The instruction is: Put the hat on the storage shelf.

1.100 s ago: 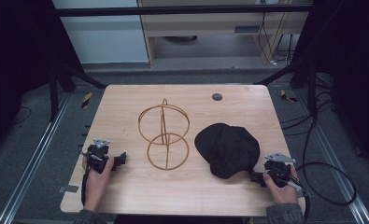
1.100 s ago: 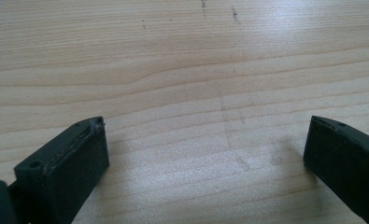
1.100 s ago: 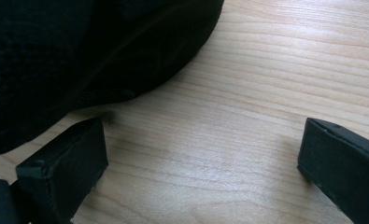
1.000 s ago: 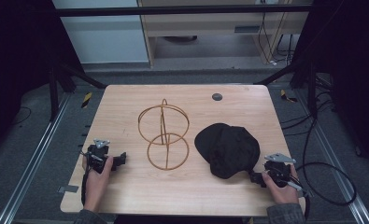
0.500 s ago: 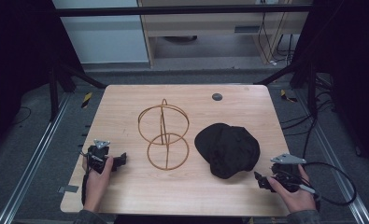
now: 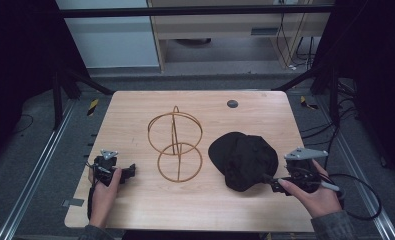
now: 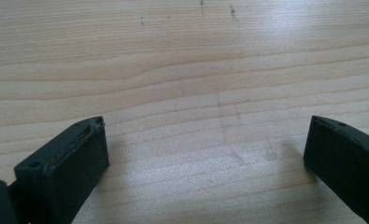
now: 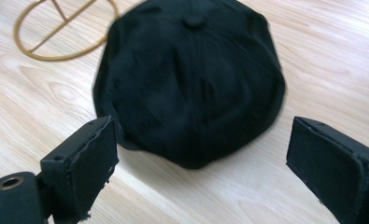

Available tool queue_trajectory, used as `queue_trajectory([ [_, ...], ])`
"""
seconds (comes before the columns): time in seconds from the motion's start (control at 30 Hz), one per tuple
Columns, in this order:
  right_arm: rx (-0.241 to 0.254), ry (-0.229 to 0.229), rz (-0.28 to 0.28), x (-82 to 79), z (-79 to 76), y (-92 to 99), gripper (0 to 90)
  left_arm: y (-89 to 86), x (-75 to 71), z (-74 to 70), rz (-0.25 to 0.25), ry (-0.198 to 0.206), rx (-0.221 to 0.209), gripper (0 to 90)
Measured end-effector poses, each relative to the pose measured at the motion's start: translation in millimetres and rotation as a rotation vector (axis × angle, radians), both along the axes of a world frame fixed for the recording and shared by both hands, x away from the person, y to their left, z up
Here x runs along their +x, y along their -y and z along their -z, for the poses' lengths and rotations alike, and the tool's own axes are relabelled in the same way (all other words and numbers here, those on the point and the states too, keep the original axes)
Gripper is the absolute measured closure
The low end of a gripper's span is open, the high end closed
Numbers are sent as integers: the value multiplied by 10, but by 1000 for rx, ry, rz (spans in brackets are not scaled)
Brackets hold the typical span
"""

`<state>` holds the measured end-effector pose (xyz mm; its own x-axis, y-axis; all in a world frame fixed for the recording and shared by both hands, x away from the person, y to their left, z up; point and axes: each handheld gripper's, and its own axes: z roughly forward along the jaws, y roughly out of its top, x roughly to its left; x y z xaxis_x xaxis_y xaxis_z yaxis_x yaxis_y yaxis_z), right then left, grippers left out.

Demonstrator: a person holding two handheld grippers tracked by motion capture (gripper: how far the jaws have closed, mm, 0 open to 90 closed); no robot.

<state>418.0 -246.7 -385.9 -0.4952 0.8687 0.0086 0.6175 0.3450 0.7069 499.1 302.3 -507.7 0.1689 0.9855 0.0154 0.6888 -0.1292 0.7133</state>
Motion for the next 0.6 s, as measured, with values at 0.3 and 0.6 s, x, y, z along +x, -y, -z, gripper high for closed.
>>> queue_trajectory([
  [0.3, -19, -77, -54, 359, -79, -205, 63, 3, -1, 0, -2, 0, 0, 0],
  [0.6, -4, -111, -55, 510, -133, -300, 76, 7, 3, -1, -5, -1, 1, 0],
])
